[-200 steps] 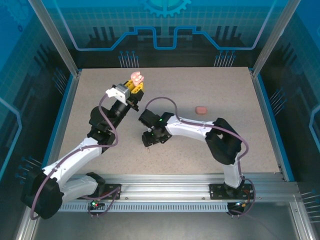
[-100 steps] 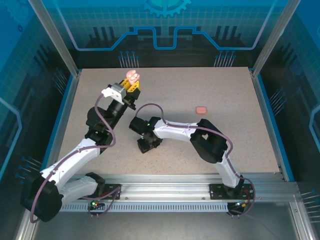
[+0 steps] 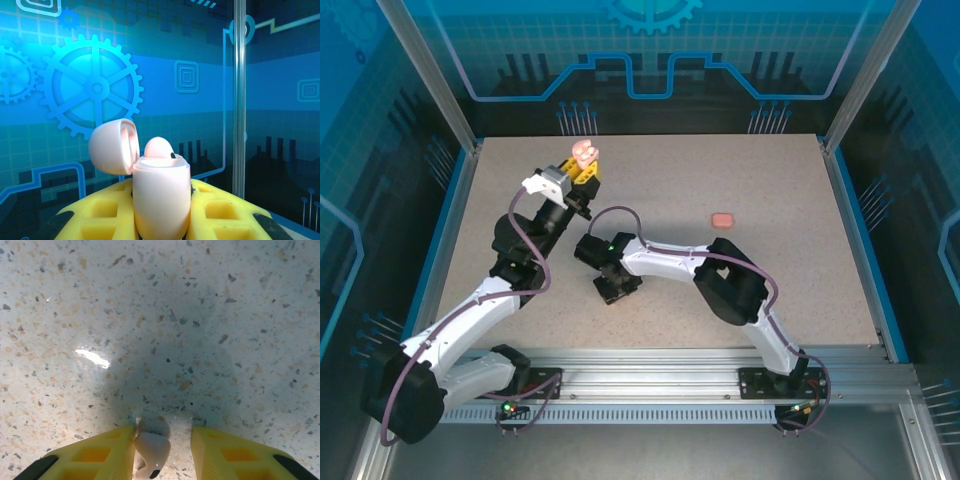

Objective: Insert wireless bluetooth earbuds into charging case

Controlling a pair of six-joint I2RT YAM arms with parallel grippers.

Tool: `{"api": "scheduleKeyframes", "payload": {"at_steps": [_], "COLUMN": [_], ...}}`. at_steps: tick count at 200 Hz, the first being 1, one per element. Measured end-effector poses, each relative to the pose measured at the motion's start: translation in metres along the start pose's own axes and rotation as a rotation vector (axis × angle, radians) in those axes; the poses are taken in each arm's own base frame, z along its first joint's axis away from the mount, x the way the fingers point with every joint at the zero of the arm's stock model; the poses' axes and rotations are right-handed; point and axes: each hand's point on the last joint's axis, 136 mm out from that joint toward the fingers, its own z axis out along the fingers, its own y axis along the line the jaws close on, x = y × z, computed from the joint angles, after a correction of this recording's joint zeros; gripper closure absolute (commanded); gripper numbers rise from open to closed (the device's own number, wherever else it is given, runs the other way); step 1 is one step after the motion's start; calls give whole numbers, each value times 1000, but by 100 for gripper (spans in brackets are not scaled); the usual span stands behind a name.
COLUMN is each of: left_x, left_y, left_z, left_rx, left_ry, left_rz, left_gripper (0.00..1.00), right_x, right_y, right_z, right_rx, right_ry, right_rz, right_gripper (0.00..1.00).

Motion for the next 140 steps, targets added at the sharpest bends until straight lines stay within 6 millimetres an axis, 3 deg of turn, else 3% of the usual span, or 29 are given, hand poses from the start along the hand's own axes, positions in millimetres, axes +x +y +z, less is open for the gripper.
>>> {"api": "scheduleKeyframes", "payload": {"at_steps": [88,140], "left_x": [5,5], "left_y": [0,0], "left_z": [-2,-3], "left_rx": [-1,-1], "left_ry": [10,10], "left_rz": [-3,-3], "left_gripper": [100,100], "right_x": [2,2], "right_y": [1,4], "right_z": [1,0], "right_rx": [78,73], "right_ry": [11,9], "right_rz": [73,130], "right_gripper": [68,79]}}
